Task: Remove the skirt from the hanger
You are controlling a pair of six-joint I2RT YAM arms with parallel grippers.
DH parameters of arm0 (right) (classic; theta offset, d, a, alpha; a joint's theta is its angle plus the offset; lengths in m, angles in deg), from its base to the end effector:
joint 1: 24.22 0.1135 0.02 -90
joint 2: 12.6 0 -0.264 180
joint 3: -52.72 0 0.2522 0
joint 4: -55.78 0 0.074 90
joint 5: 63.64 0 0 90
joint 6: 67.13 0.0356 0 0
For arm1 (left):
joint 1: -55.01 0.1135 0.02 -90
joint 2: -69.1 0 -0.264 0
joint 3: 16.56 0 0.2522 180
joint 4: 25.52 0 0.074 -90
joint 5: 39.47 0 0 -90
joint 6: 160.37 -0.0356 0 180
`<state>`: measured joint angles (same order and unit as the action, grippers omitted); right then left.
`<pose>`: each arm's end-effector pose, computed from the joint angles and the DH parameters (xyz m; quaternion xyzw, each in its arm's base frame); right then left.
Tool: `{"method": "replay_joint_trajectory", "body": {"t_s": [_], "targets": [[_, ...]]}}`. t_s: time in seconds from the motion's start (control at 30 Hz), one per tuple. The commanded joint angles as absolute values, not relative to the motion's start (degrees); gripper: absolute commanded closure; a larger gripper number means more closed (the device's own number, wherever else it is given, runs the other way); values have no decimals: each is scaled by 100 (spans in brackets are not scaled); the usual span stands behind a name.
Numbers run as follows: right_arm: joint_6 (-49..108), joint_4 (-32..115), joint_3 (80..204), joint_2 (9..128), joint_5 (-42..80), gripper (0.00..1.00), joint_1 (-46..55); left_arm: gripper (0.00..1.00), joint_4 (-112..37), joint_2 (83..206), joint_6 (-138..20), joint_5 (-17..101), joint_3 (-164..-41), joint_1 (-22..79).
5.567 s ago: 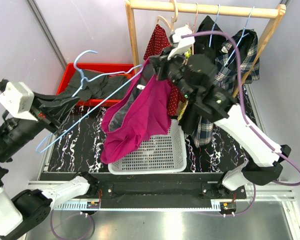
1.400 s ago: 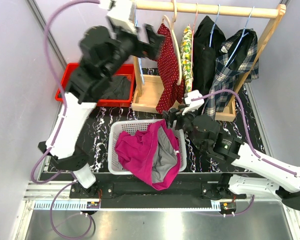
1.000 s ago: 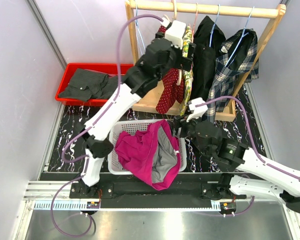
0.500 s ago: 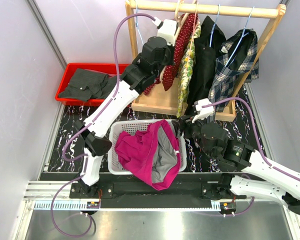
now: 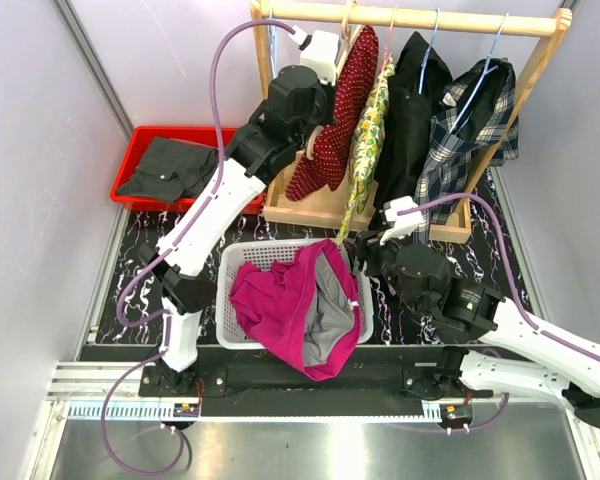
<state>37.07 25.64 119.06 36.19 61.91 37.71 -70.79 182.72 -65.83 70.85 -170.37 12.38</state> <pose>0.1063 0.1553 0.3657 -0.1261 0.7568 0.1796 0.6157 0.3214 -0.2790 0.5086 0.1244 0.7253 -0.1466 0.6611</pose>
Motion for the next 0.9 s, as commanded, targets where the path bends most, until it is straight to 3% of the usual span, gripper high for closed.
{"method": "replay_joint_trajectory", "body": {"t_s": [0.0,0.2,0.33,0.6,0.87], "targets": [[3509,2883,12247,3749,6293,33,3827,100,-6880,17459,-6720,6891,-17683,1335],[3105,3515,12590,4197,6073,21,3836,100,-7653,16667,-6615,6415,-17491,1335],[2692,4105,12887,4749,5941,6,3827,100,-7979,16332,-6440,6056,-17534,1318],[2314,4966,13960,5858,5010,1,3871,100,-8252,15849,-6422,6063,-17157,1212],[2015,4985,14348,6166,4341,1,4336,100,-8164,15848,-6430,6178,-16867,1212]]}}
